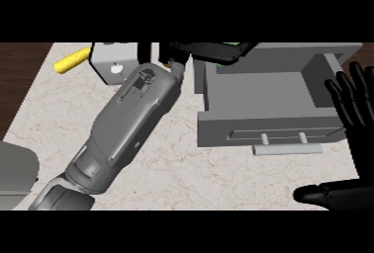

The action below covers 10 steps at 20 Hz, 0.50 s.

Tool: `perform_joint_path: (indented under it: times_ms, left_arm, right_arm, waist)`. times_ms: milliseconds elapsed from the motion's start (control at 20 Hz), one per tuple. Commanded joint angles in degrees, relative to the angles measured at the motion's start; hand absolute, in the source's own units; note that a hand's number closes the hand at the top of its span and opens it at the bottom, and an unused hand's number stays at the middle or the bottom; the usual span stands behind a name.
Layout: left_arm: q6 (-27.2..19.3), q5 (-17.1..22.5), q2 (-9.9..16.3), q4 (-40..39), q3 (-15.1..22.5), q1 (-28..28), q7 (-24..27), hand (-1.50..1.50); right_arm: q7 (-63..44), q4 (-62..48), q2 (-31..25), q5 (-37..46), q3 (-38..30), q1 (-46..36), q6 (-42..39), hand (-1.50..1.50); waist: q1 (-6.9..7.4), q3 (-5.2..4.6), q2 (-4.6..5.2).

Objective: Pick up the cup, place it into the drawer and close the drawer

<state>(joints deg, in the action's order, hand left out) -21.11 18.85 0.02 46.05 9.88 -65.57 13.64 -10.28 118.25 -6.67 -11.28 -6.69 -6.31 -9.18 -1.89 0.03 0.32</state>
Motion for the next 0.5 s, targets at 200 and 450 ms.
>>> perform_joint_path:
  times_ms: [200,450]
  left_arm:
    - [0.5,6.2,0.0,-14.2,2.2,-6.6,3.4,1.5]
    - [0.3,10.1,0.0,-21.3,9.0,-7.6,8.3,1.5]
  right_arm:
    - [1.2,-2.7,0.5,1.0,0.9,-1.3,-0.1,-1.5]
    - [2.0,-2.9,-1.2,-1.3,-0.6,-0.7,-2.7,-1.5]
  waist:
    - [0.04,0.0,0.2]
    - [-2.22,0.03,0.77]
